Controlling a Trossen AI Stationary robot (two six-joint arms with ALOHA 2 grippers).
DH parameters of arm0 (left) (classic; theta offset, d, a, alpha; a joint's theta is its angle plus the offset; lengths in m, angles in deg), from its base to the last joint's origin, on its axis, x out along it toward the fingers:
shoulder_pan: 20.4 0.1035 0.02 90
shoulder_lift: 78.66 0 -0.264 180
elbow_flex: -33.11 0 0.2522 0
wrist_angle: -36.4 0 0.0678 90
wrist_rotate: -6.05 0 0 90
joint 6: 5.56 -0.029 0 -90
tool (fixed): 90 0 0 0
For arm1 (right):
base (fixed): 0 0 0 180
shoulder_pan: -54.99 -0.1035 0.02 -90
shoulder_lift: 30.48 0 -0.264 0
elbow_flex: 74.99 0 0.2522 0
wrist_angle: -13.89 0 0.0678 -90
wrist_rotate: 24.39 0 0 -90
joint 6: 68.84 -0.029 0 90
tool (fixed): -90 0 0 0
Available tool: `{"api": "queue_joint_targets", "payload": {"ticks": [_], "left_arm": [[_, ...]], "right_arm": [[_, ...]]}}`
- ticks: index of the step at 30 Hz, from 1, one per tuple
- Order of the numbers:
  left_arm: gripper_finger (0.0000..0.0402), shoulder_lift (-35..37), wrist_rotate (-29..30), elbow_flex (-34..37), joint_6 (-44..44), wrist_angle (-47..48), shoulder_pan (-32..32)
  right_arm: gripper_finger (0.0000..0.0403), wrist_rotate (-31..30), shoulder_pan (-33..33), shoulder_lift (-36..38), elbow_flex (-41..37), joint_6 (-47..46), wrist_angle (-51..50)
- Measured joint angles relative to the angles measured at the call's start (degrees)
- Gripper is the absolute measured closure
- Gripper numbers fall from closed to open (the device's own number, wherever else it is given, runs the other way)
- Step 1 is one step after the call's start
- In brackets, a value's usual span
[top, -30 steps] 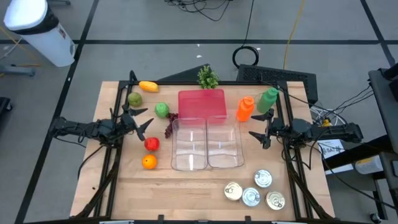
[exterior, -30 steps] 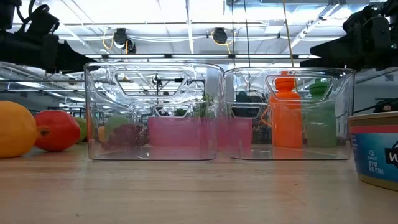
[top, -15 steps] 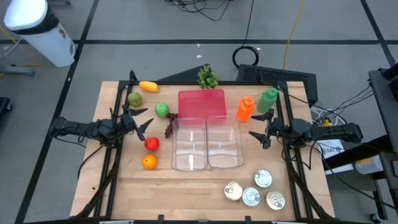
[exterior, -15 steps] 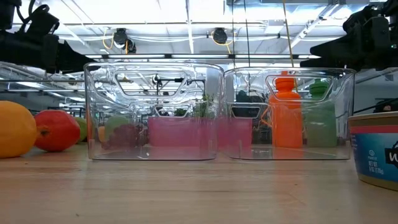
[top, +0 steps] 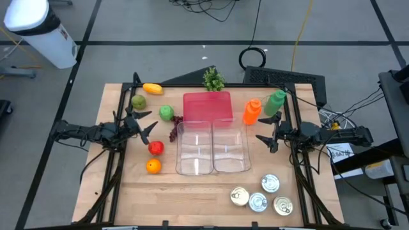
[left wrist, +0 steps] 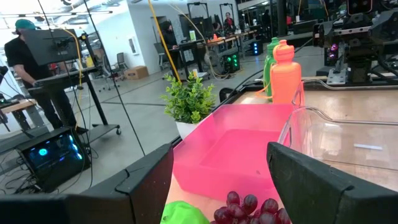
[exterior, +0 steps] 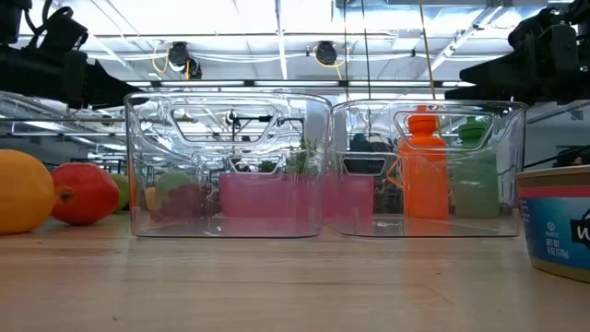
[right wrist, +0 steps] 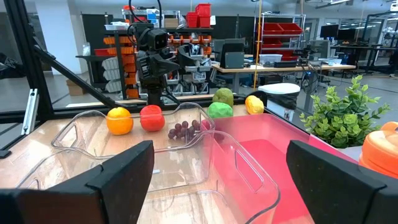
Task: Pick & Place Food Item
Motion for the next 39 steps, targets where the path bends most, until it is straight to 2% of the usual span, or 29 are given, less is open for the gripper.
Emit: {"api": "queue_joint_targets", "payload": {"ticks": [36,39], "left_arm": [[0.0128,0.0,0.0,0.0,0.0,0.0,0.0],[0.0128,0.0,0.0,0.0,0.0,0.0,0.0]], "right_arm": [[0.0057,0.0,0.0,0.0,0.0,-0.1,1.4],[0.0057,1.3,0.0,0.0,0.0,-7.2,3.4]]}}
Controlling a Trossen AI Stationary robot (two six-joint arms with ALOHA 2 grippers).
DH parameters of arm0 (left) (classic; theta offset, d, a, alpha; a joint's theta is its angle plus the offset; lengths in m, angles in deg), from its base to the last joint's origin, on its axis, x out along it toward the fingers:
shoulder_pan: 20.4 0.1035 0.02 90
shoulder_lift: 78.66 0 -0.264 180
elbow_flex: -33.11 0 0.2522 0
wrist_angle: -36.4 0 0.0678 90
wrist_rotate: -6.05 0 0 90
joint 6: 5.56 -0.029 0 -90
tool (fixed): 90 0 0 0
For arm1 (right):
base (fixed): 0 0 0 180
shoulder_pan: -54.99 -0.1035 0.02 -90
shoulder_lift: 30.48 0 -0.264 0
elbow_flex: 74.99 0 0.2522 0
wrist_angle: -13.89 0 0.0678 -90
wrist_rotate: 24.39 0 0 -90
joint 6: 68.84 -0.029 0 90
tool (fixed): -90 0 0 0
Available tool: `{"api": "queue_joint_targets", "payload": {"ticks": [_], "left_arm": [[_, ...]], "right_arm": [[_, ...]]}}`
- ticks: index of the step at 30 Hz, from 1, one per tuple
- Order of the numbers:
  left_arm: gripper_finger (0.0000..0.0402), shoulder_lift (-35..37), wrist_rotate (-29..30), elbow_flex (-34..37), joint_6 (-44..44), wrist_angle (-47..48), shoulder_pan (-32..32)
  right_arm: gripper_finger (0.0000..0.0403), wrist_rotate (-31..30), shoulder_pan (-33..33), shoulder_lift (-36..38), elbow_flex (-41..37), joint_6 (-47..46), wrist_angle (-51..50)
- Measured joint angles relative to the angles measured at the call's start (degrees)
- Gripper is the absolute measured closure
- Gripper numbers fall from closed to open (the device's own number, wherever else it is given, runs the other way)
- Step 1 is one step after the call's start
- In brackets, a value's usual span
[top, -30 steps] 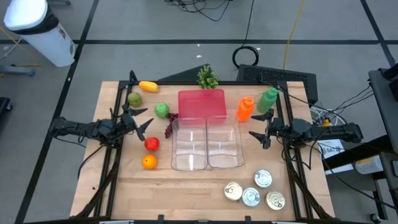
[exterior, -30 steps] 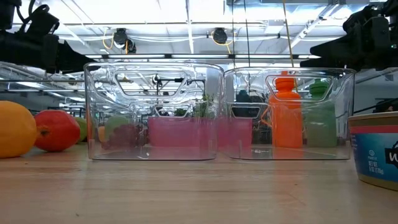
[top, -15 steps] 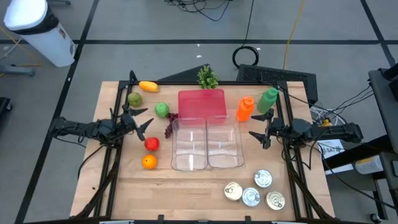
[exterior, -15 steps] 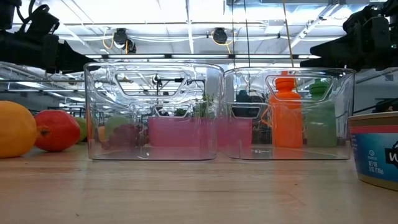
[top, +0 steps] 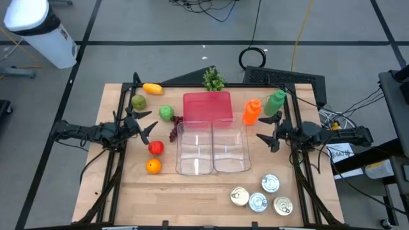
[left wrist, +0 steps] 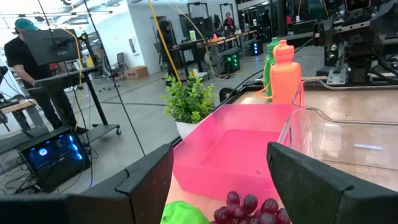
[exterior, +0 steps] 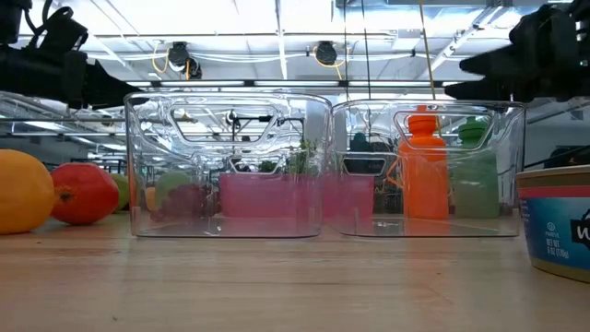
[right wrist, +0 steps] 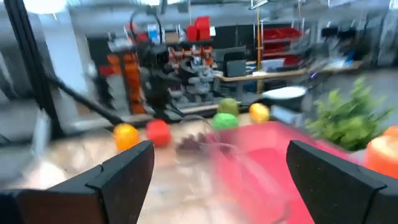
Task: Pick & Place Food Item
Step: Put the green water bottle into the pink bin
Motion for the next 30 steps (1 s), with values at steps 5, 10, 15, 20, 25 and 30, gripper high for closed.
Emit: {"api": "queue_joint_targets", "payload": {"ticks": [5,10,15,20,25,30], "left_arm": [[0.0128,0.0,0.0,0.0,0.0,0.0,0.0],[0.0128,0.0,0.0,0.0,0.0,0.0,0.0],[0.0128,0.0,0.0,0.0,0.0,0.0,0.0],[0.0128,0.0,0.0,0.0,0.0,0.0,0.0],[0.0128,0.0,0.0,0.0,0.0,0.0,0.0],[0.0128,0.0,0.0,0.0,0.0,0.0,0.0]], "right_arm": [[0.0057,1.4,0.0,0.0,0.0,-19.5,4.8],[0.0057,-0.4,0.0,0.0,0.0,-24.0,7.1],[0.0057,-3.0,0.0,0.0,0.0,-24.1,8.1],[0.0057,-2.4,0.0,0.0,0.0,-27.6,6.3],[0.0057,4.0,0.0,-0.3,0.0,-28.5,3.8],[0.0057,7.9,-0.1,-2.4,0.0,-25.3,3.8]]}}
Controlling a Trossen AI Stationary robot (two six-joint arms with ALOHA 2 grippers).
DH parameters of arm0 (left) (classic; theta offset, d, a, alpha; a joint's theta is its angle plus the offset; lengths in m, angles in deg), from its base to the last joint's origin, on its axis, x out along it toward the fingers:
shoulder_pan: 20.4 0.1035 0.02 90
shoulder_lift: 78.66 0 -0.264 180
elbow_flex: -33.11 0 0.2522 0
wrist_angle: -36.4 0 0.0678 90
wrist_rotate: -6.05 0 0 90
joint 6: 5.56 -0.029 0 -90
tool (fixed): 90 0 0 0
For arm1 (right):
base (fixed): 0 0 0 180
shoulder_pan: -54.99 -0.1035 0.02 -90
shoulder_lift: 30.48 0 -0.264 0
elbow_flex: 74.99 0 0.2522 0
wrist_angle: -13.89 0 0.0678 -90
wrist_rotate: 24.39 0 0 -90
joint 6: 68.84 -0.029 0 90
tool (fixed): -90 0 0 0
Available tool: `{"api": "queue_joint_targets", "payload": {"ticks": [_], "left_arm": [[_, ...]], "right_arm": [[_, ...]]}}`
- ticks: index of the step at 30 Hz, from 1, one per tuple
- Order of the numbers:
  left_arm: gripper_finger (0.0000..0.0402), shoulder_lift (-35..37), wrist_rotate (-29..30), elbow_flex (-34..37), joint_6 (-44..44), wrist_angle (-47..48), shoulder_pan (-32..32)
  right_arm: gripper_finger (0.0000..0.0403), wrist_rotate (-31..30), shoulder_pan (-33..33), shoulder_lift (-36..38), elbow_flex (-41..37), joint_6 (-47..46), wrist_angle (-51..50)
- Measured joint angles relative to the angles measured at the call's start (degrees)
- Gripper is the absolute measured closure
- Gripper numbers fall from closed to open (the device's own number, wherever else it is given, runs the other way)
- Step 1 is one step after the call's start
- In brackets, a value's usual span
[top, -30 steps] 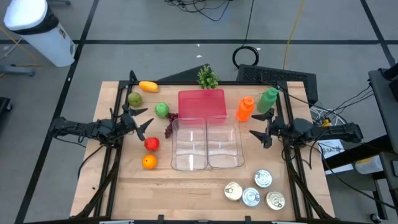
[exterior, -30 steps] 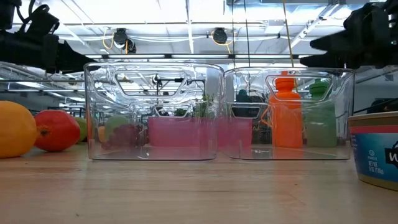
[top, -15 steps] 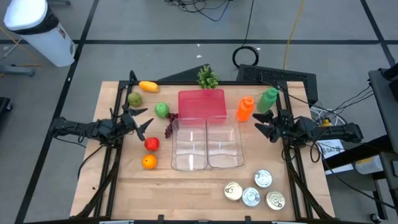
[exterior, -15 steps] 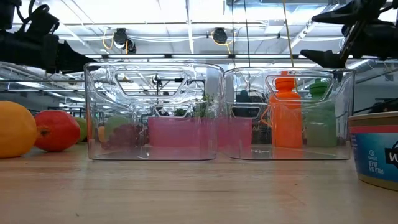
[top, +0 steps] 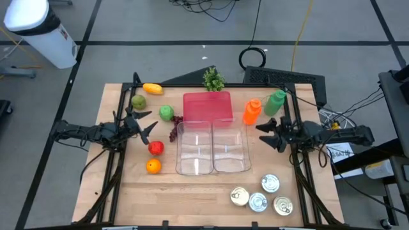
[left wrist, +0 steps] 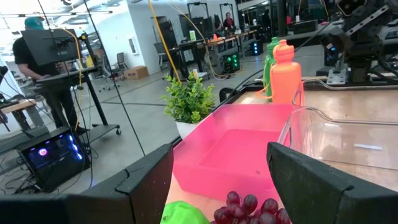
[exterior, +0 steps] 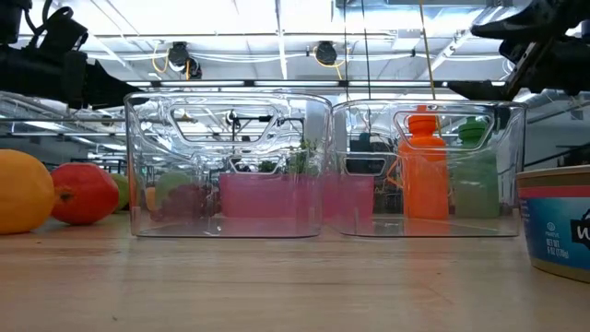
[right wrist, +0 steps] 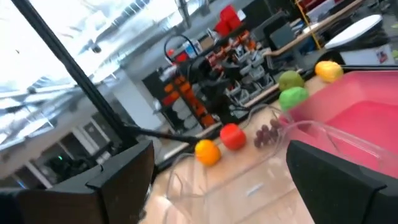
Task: Pick & Place Food Item
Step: Put the green water bottle into the pink bin
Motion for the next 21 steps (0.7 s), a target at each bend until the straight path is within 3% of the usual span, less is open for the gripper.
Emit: {"api": "queue_joint_targets", "payload": {"ticks": [13,16,19,21], "left_arm": [[0.0128,0.0,0.0,0.0,0.0,0.0,0.0],[0.0128,0.0,0.0,0.0,0.0,0.0,0.0],[0.0128,0.0,0.0,0.0,0.0,0.0,0.0],[0.0128,0.0,0.0,0.0,0.0,0.0,0.0]], "right_arm": [[0.0057,-0.2,-2.8,-11.1,0.0,7.7,-2.0],[0.0057,-1.5,-2.7,-13.5,0.0,12.0,3.7],[0.0057,-1.9,-2.6,-16.1,3.3,13.9,12.0],[0.0057,-2.5,-3.2,-18.3,8.0,16.9,7.0]]}}
